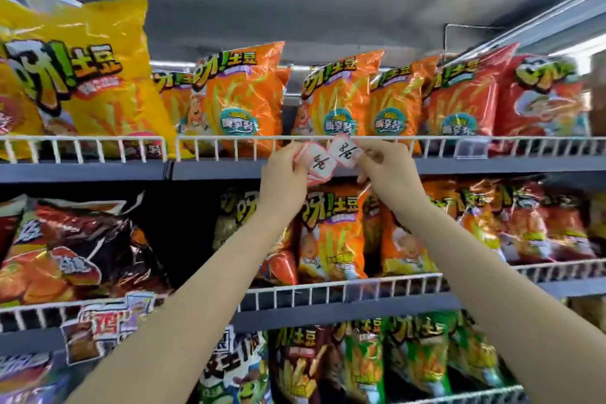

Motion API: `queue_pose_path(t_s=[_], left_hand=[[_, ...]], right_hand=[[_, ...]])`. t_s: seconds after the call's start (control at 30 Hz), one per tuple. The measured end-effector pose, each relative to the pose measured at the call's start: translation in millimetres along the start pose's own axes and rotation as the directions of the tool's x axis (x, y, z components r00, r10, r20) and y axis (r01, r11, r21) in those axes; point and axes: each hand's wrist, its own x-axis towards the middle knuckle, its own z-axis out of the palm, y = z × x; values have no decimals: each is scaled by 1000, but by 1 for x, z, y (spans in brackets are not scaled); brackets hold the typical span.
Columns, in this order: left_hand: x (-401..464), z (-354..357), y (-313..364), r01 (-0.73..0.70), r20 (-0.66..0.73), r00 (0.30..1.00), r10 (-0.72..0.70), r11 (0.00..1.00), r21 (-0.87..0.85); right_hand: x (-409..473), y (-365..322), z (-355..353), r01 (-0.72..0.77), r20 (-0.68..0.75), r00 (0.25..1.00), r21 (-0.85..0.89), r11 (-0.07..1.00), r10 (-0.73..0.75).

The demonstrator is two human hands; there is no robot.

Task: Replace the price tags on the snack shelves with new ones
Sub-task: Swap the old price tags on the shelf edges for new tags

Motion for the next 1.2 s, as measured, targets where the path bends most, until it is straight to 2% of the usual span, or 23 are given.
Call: queue_pose_path(t_s=[0.13, 0.23, 0.37, 0.5, 0.67, 0.93, 1.2], left_hand=[[5, 34, 21, -26, 8, 1000, 26, 1000, 16], [5, 67, 42, -26, 11, 1000, 27, 1000, -9], [7, 120, 65, -28, 32, 999, 27, 999, 28], [10, 179, 88, -26, 45, 999, 24, 998, 63], [23, 249, 120, 102, 19, 994, -103, 992, 69], [24, 277, 146, 207, -22, 978, -206, 974, 94], [20, 275, 154, 275, -28, 961, -274, 955, 112]], right_hand=[[2, 23, -36, -50, -44, 998, 12, 999, 50], [6, 45, -67, -22, -71, 997, 90, 996, 29], [19, 81, -113, -31, -116, 992, 100, 995, 43], [35, 122, -157, 27, -127, 992, 66, 997, -18], [68, 155, -209, 156, -54, 986, -61, 986, -159], [96, 167, -229, 346, 33, 938, -155, 925, -346], [94, 173, -219, 305, 138, 950, -195, 932, -282]])
